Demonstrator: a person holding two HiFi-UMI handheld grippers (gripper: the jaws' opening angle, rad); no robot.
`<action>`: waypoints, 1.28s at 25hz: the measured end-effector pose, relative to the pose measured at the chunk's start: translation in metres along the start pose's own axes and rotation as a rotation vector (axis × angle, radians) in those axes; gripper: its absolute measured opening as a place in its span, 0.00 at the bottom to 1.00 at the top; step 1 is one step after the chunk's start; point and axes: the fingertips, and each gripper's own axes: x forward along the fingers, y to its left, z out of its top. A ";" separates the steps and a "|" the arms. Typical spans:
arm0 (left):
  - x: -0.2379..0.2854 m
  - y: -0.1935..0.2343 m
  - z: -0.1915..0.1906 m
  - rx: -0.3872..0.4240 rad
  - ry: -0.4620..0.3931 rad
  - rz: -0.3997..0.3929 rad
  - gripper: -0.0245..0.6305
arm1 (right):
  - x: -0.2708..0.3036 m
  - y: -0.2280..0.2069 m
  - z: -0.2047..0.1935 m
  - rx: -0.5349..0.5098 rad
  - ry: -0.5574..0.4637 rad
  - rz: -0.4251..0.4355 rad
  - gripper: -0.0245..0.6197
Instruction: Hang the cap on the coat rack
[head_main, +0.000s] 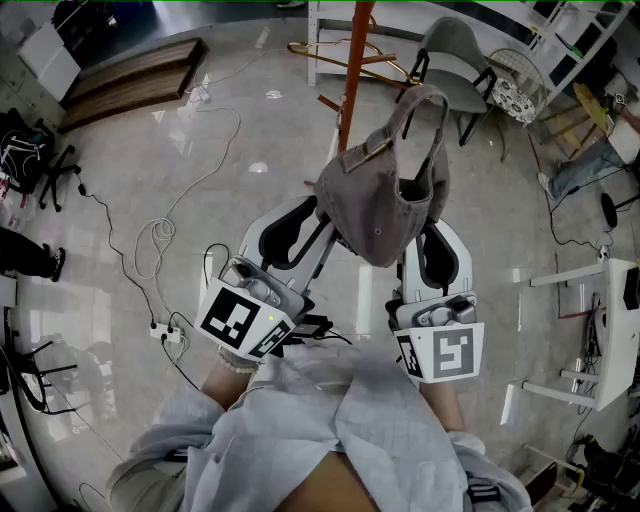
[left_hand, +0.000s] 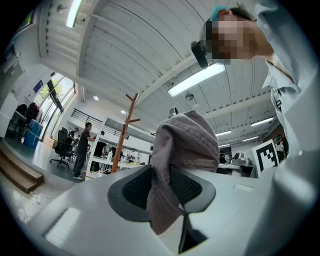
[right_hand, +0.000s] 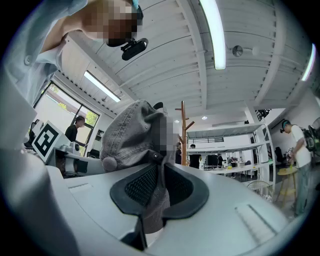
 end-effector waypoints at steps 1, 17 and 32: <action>0.001 0.001 0.000 0.000 0.000 0.000 0.22 | 0.001 -0.001 0.000 0.000 0.000 0.001 0.12; -0.002 0.007 0.001 -0.010 -0.004 0.002 0.22 | 0.006 0.006 0.001 -0.005 0.005 0.000 0.12; -0.004 0.014 0.000 -0.020 -0.005 -0.011 0.22 | 0.009 0.010 -0.001 -0.002 0.009 -0.015 0.12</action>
